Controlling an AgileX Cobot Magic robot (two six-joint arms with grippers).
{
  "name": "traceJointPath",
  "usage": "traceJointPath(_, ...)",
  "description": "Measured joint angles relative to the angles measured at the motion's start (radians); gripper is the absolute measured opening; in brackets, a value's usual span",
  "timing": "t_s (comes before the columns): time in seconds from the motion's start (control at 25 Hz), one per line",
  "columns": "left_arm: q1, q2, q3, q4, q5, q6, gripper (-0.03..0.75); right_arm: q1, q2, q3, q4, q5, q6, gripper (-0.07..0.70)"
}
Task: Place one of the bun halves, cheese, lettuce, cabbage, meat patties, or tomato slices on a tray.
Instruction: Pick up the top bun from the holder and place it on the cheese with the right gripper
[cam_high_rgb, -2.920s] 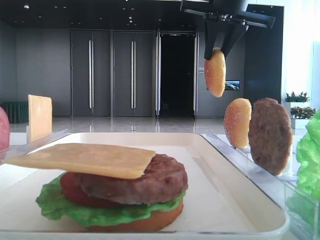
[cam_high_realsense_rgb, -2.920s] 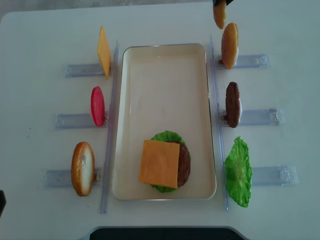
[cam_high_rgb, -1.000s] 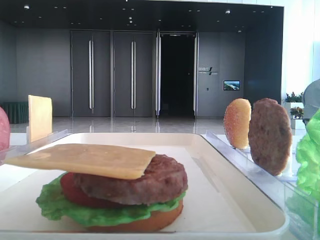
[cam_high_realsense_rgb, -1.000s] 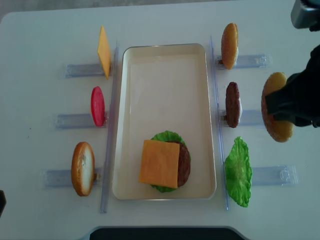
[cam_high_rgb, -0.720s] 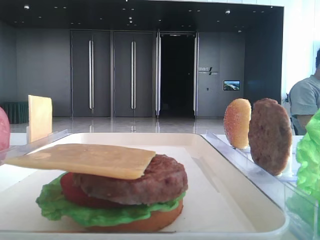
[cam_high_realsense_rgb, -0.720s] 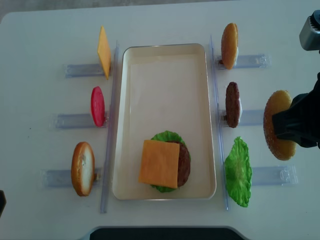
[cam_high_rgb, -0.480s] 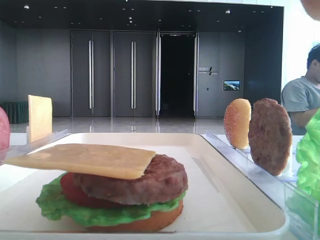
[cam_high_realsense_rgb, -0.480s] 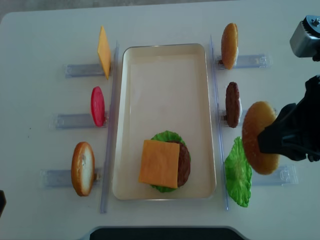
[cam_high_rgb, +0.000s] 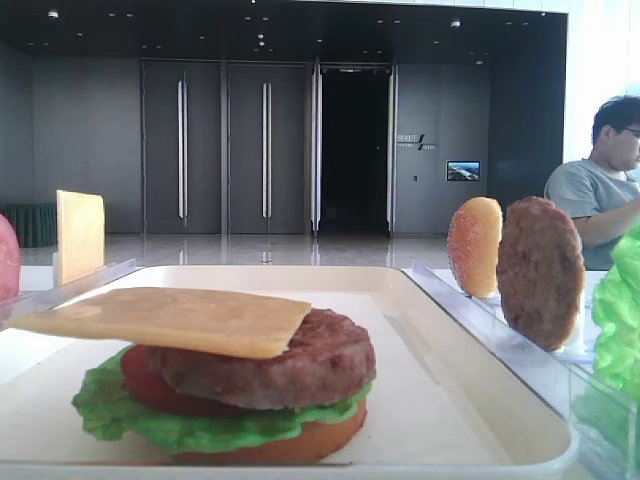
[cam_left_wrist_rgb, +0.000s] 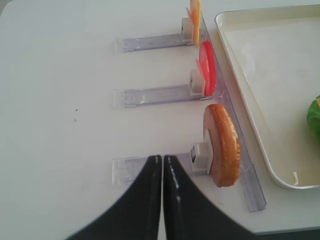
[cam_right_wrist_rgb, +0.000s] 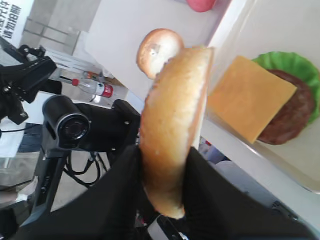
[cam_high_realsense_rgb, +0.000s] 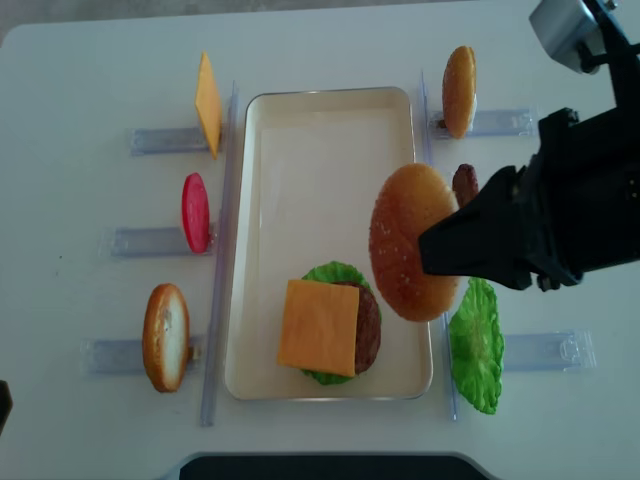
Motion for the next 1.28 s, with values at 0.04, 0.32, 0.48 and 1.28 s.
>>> traceJointPath(0.04, 0.000, 0.000, 0.000, 0.000, 0.000, 0.000, 0.000, 0.000, 0.016, 0.008, 0.041, -0.006, -0.021, 0.191)
traceJointPath(0.32, 0.000, 0.000, 0.000, 0.000, 0.000, 0.000, 0.000, 0.000, 0.109, 0.067, 0.167, -0.045, -0.139, 0.191)
traceJointPath(0.48, 0.000, 0.000, 0.000, 0.000, 0.000, 0.000, 0.000, 0.000, 0.161, 0.067, 0.238, -0.082, -0.217, 0.190)
traceJointPath(1.28, 0.000, 0.000, 0.000, 0.000, 0.000, 0.000, 0.000, 0.000, 0.539, 0.184, 0.765, 0.004, -0.764, 0.190)
